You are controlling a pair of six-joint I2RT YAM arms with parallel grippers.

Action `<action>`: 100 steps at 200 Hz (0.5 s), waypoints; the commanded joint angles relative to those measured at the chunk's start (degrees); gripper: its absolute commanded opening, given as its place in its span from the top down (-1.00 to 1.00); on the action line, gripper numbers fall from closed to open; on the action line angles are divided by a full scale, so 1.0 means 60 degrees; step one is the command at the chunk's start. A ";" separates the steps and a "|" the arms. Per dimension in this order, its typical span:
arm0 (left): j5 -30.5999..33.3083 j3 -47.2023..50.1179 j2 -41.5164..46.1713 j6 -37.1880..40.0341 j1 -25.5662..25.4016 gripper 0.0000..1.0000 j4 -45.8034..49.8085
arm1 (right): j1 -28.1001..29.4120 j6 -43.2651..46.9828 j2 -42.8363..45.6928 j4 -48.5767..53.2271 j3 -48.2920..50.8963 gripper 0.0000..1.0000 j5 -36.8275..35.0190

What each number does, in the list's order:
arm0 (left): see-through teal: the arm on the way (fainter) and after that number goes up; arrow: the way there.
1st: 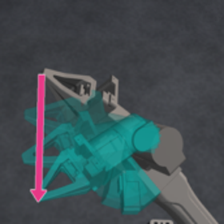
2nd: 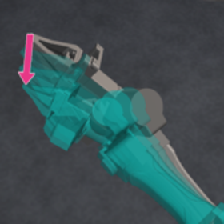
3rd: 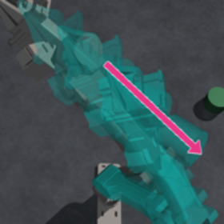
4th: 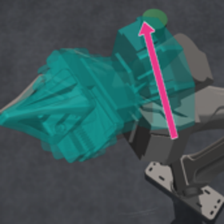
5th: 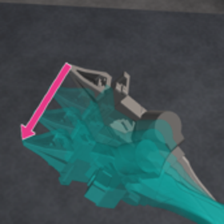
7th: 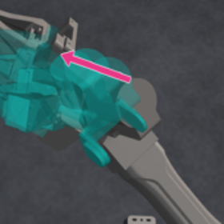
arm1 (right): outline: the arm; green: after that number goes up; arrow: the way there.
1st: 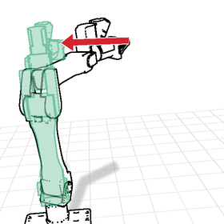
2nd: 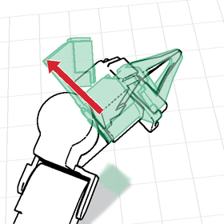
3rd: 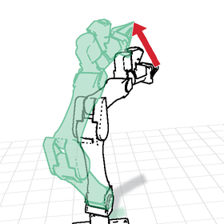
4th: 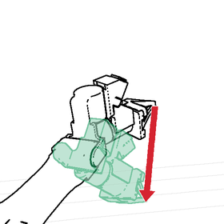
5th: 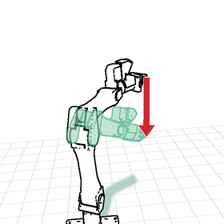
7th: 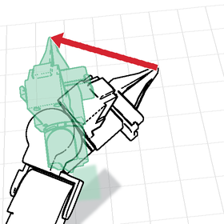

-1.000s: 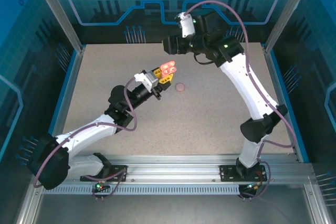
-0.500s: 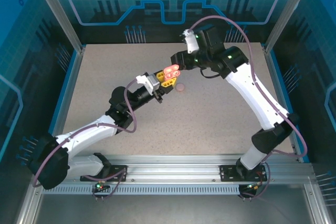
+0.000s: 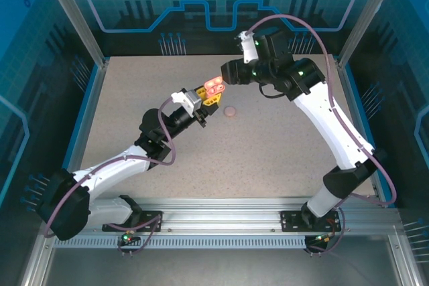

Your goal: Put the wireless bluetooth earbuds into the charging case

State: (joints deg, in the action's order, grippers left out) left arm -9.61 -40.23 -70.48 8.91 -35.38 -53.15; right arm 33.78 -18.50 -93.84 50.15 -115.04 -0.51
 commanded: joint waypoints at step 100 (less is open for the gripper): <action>-0.0084 -0.0017 -0.0155 -0.0097 -0.0058 1.00 -0.0064 | 0.0714 0.0373 -0.1390 0.1137 -0.1949 -0.09 -0.0176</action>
State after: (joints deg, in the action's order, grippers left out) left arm -10.15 -40.23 -70.59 8.93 -35.59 -52.75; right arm 35.44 -17.80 -104.60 54.89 -129.14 -1.26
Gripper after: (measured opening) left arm 0.235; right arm 0.553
